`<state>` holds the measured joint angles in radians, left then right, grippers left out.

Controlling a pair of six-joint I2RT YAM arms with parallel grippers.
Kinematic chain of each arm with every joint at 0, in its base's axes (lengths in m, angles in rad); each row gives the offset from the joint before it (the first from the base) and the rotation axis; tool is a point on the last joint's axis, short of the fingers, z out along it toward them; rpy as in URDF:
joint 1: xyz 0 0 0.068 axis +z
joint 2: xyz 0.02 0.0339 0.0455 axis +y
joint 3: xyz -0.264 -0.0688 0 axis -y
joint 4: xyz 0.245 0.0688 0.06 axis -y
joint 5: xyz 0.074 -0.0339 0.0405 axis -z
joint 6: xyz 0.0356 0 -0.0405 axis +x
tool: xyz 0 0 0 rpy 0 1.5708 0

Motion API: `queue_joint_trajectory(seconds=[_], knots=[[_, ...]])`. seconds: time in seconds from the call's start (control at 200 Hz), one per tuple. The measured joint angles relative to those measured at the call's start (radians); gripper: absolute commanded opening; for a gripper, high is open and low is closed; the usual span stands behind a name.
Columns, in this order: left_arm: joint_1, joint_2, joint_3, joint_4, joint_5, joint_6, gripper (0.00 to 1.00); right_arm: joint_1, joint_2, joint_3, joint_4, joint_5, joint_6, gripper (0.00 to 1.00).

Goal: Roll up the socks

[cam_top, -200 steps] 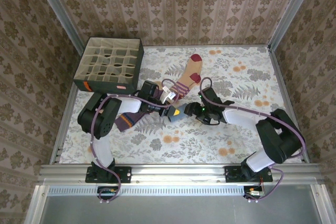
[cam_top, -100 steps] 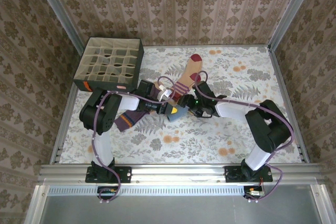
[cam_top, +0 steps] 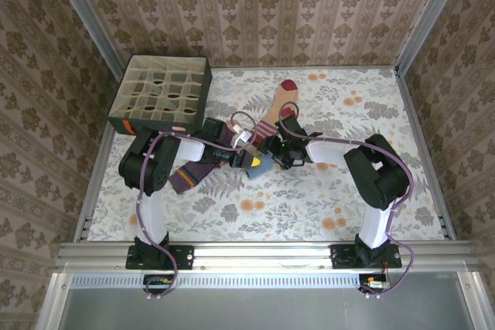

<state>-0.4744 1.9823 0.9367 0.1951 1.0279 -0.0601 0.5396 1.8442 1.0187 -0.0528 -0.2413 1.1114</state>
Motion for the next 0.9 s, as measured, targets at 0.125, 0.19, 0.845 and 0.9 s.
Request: queue_joint_trajectory(seconds=[0.125,0.19,0.845,0.9], knots=[[0.001,0.006,0.005,0.000,0.008,0.001,0.00,-0.008,0.022,0.003,0.006,-0.014,0.025,0.15],[0.004,0.006,0.006,-0.003,0.008,0.004,0.00,-0.014,0.041,0.004,0.058,-0.029,0.027,0.02],[0.076,-0.386,-0.185,0.052,-0.225,0.100,1.00,0.031,-0.149,-0.066,0.124,0.140,-0.372,0.00],[0.077,-0.427,-0.195,0.059,-0.250,0.110,1.00,0.034,-0.163,-0.067,0.124,0.145,-0.410,0.00]])
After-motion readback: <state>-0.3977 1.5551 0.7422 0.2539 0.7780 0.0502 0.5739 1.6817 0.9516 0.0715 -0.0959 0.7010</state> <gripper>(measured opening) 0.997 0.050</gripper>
